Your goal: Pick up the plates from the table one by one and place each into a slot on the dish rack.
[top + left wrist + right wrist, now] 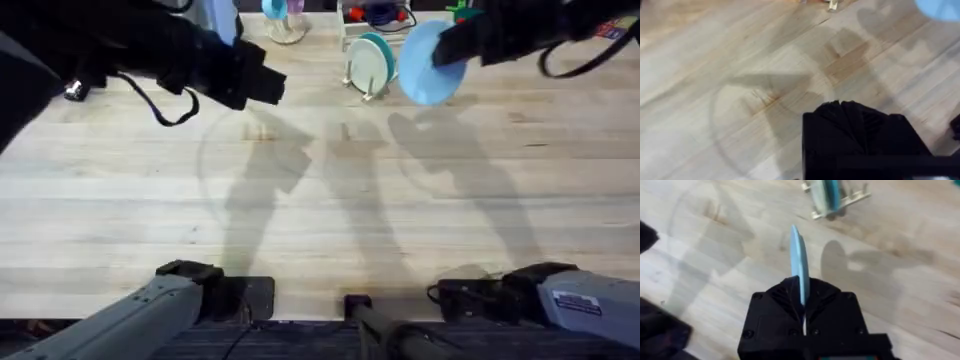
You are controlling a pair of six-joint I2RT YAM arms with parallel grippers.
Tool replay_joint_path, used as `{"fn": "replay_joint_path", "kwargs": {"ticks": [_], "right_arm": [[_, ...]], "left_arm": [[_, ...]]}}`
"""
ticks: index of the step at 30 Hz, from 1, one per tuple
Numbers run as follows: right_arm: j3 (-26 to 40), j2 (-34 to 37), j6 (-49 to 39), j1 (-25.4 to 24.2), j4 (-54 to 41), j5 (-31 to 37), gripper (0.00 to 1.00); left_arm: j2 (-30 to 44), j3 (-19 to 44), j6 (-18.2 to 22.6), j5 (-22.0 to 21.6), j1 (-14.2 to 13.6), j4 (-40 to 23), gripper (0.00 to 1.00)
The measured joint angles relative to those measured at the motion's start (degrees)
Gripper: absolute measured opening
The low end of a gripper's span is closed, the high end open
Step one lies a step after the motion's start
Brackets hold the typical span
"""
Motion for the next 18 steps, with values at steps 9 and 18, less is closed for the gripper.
{"fn": "replay_joint_path", "kwargs": {"ticks": [9, 18], "right_arm": [[5.69, 0.0, -8.81, -3.14, -1.63, 4.06, 0.028], [5.96, 0.0, -13.12, -3.39, -2.09, 5.04, 0.028]], "left_arm": [[0.0, 2.09, 2.58, -6.49, -7.67, -0.01, 0.038], [0.0, 2.09, 3.22, -9.06, -8.87, 0.1, 0.38]]}}
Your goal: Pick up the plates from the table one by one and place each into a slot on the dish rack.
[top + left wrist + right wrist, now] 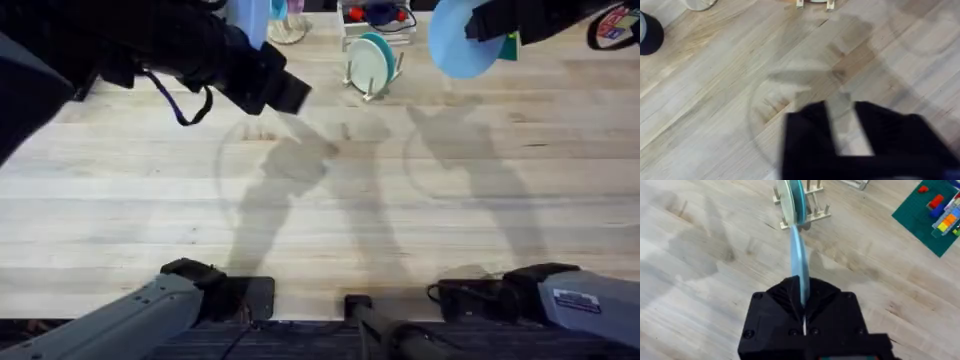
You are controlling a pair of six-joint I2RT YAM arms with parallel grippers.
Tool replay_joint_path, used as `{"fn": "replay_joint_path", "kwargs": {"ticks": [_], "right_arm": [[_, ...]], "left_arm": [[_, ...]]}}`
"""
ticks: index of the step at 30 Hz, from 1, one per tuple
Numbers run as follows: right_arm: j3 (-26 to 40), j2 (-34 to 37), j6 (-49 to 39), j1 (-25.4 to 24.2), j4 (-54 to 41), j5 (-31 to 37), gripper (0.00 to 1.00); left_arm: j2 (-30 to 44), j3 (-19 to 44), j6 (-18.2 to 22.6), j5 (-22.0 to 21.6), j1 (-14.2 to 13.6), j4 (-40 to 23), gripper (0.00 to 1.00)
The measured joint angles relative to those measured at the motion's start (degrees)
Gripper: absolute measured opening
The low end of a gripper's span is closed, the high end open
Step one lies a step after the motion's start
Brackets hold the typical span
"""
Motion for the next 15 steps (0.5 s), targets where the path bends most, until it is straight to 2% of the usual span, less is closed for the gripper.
{"fn": "replay_joint_path", "kwargs": {"ticks": [3, 4, 6, 15], "right_arm": [[0.0, 0.02, -0.75, 0.0, -0.16, 0.16, 0.028], [0.0, 0.07, -1.08, 0.0, -0.22, 0.19, 0.028], [0.0, 0.17, -1.72, 0.0, -0.26, 0.19, 0.028], [0.02, 2.27, -3.59, 0.0, 2.88, 0.21, 0.028]], "left_arm": [[0.0, 0.0, 0.02, -0.17, 0.0, -0.02, 0.843], [0.0, 0.0, -0.13, -0.17, 0.0, -0.02, 0.954], [0.0, 0.0, 0.02, -0.2, 0.0, 0.0, 0.991], [0.0, 0.0, 0.02, -0.2, 0.0, -0.02, 0.995]]}}
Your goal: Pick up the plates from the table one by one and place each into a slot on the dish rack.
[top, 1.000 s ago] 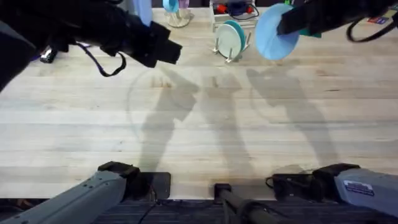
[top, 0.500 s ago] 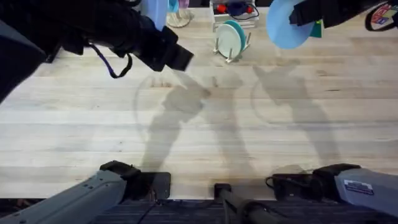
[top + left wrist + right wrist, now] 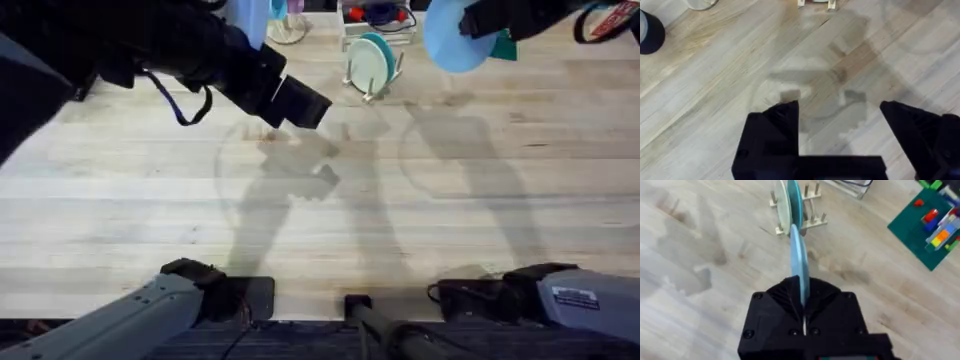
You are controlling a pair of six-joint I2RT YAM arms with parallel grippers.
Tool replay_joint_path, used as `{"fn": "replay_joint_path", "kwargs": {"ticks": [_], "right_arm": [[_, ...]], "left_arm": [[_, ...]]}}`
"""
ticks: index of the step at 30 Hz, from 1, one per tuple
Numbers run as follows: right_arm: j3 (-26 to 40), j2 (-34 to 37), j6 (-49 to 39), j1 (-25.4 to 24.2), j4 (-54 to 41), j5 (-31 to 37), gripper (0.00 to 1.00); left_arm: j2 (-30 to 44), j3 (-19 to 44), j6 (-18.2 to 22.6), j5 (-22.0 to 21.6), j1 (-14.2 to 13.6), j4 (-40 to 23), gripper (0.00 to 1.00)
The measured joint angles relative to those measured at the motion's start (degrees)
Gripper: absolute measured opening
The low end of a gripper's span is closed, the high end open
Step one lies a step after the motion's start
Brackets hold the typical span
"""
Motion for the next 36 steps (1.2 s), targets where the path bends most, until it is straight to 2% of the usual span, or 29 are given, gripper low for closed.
{"fn": "replay_joint_path", "kwargs": {"ticks": [9, 28, 36], "right_arm": [[2.57, 1.65, -1.74, 0.0, 2.52, 0.63, 0.028], [20.33, 17.93, -7.37, 0.0, 2.71, 1.46, 0.028], [21.2, 21.69, -9.09, 0.0, 3.33, 1.48, 0.028]], "left_arm": [[0.0, 0.0, -0.02, 0.0, 0.0, -0.13, 0.994], [0.0, 0.0, -0.01, -0.01, 0.0, -0.24, 0.993], [0.0, 0.0, -0.02, 0.0, 0.0, -0.24, 0.992]]}}
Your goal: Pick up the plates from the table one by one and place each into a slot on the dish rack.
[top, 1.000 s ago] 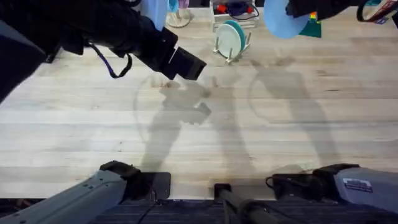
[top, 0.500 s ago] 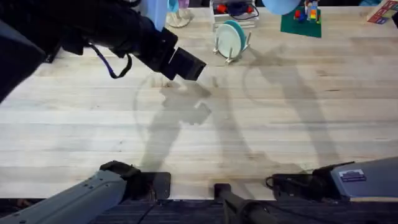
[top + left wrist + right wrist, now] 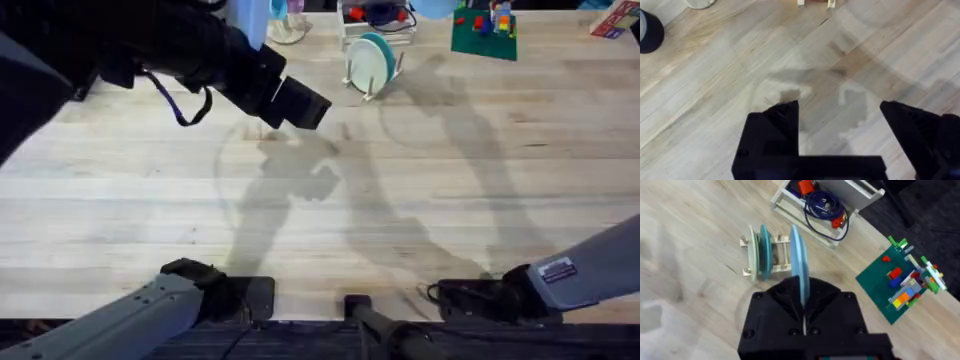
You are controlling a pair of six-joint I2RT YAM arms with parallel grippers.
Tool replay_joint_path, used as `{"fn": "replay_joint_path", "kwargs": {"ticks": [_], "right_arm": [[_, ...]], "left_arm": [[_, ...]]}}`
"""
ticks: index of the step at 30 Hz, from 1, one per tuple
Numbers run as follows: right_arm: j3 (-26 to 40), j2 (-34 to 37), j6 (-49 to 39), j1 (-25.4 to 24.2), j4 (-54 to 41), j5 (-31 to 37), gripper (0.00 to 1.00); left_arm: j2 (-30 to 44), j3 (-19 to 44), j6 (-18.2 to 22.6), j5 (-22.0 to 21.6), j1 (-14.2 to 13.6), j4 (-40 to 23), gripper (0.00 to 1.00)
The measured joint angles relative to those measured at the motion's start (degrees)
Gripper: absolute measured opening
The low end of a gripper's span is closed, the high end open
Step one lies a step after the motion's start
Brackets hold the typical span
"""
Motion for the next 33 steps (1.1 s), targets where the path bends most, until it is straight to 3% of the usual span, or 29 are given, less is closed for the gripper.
{"fn": "replay_joint_path", "kwargs": {"ticks": [33], "right_arm": [[0.22, 3.59, -0.58, 1.16, 0.89, -3.32, 0.028]], "left_arm": [[0.0, 0.0, 0.02, -0.03, 0.0, 0.0, 0.993]]}}
